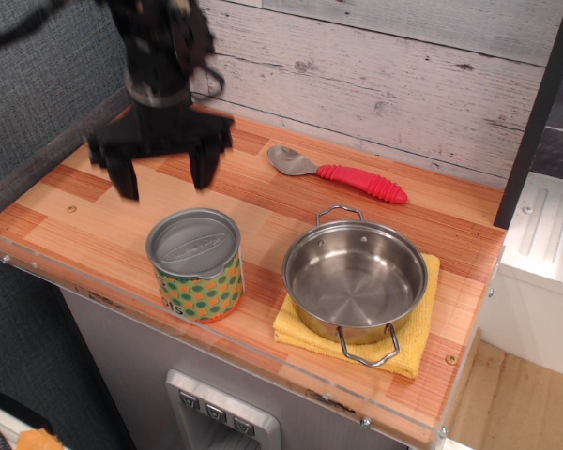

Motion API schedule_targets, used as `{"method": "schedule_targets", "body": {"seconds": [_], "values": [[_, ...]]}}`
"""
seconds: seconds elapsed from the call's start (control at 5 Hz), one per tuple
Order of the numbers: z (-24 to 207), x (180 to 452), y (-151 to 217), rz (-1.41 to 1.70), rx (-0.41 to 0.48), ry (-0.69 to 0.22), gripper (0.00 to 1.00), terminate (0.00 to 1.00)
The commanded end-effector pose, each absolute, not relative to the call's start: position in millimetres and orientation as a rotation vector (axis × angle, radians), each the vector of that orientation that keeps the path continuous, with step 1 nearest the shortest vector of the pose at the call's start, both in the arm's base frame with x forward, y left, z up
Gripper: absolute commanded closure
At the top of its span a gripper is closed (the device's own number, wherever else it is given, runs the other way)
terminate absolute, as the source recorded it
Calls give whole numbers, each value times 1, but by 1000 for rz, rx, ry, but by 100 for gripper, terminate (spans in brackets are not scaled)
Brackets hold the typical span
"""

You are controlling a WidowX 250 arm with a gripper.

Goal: Slide the checkered can forward so that it's next to the silver pan.

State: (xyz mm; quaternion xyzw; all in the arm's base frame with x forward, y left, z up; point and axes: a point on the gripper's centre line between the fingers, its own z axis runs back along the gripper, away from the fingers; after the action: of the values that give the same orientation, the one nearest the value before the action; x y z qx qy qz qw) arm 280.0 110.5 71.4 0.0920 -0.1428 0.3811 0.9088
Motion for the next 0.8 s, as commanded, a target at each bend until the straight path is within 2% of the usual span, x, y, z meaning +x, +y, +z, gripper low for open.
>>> {"method": "schedule_targets", "body": {"seconds": [0.0,0.6], "values": [[106,312,134,695,163,-322,0,0],[142,335,133,470,163,-277,0,0]]}}
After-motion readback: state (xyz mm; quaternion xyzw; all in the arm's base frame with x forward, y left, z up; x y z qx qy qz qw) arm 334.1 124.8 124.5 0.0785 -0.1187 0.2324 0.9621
